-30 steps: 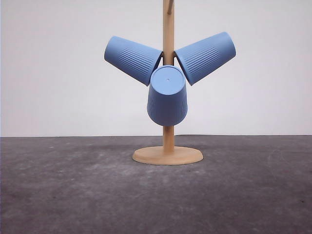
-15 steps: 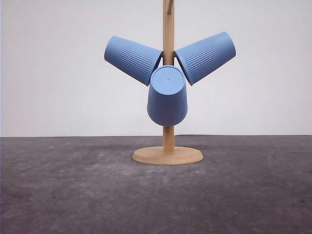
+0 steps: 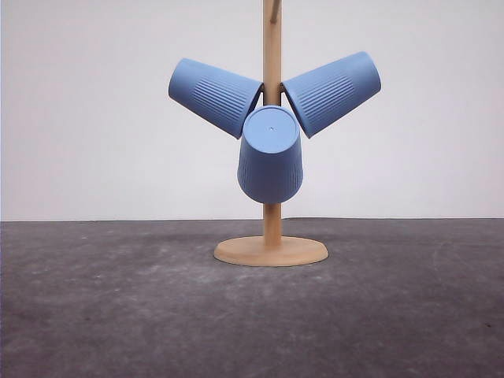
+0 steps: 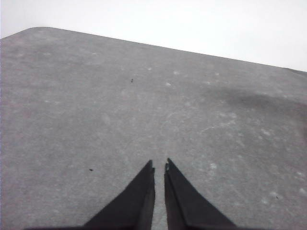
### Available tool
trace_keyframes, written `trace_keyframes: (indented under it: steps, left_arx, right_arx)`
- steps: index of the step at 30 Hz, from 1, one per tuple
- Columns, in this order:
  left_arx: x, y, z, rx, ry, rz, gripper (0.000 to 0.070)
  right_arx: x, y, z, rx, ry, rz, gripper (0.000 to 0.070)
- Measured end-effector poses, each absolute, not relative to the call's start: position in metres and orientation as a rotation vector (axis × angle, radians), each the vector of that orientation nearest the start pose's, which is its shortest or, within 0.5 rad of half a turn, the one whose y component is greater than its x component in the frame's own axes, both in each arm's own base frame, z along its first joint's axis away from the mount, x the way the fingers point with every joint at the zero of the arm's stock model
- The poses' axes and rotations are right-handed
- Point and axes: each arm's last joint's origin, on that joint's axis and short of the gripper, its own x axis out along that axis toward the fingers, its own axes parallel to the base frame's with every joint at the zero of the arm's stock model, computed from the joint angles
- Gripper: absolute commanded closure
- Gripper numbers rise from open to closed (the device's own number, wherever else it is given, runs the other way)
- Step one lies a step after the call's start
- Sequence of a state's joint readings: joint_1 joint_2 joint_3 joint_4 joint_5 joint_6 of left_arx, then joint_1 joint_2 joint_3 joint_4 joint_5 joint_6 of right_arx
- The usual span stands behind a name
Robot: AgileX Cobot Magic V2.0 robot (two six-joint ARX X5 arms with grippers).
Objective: Place three cups
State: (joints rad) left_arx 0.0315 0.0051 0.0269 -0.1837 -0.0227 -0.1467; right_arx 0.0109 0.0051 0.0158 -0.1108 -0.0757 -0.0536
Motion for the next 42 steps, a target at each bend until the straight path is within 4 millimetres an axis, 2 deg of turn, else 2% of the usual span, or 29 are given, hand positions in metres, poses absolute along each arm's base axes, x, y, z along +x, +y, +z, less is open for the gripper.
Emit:
trace_keyframes:
  steps: [42]
  left_arx:
    - [0.0950, 0.0036, 0.1546, -0.147, 0.158, 0.066, 0.0684]
  right_arx:
    - [0.0965, 0.0032, 0.1578, -0.050, 0.098, 0.090, 0.0689]
